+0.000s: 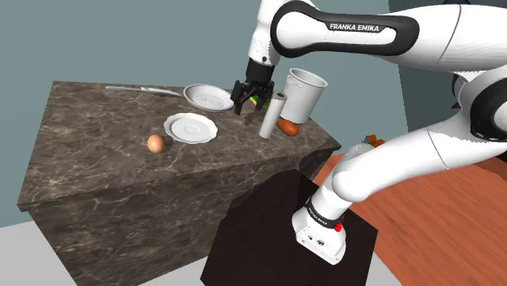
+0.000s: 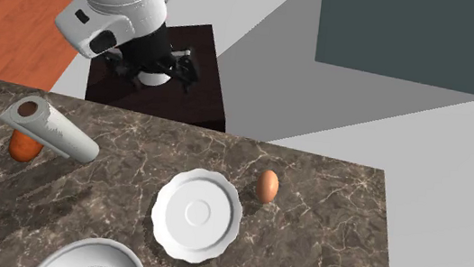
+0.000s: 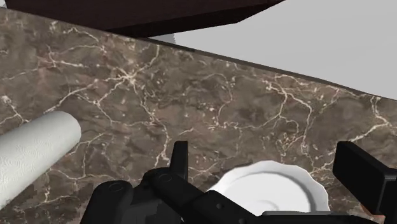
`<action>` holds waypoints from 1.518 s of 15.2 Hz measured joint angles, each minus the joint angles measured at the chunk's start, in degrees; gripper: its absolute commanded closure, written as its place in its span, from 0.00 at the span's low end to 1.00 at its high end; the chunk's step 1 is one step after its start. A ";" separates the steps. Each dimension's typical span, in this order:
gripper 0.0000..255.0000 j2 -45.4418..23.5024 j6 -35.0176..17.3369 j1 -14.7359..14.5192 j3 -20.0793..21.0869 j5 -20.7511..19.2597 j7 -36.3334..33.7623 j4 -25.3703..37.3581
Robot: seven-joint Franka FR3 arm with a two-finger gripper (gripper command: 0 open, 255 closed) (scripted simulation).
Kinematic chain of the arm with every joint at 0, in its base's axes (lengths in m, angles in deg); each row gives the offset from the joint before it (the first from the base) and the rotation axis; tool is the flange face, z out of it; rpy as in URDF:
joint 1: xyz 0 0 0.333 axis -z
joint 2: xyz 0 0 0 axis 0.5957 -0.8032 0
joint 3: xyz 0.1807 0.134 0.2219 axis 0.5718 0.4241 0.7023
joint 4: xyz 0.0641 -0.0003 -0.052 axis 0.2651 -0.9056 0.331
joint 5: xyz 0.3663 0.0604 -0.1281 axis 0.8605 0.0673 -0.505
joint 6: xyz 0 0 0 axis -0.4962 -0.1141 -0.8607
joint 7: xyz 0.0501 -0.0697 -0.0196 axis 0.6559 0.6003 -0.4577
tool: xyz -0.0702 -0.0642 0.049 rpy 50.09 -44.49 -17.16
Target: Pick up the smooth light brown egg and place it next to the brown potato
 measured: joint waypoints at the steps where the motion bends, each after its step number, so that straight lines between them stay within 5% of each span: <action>1: 0.00 -1.05 -1.45 -0.23 0.89 0.42 -1.14 -0.01; 12: 0.00 -21.12 -18.00 -0.76 9.88 -1.30 -14.34 7.30; 23: 0.00 -43.51 -27.43 -4.20 13.06 -13.29 -30.03 21.82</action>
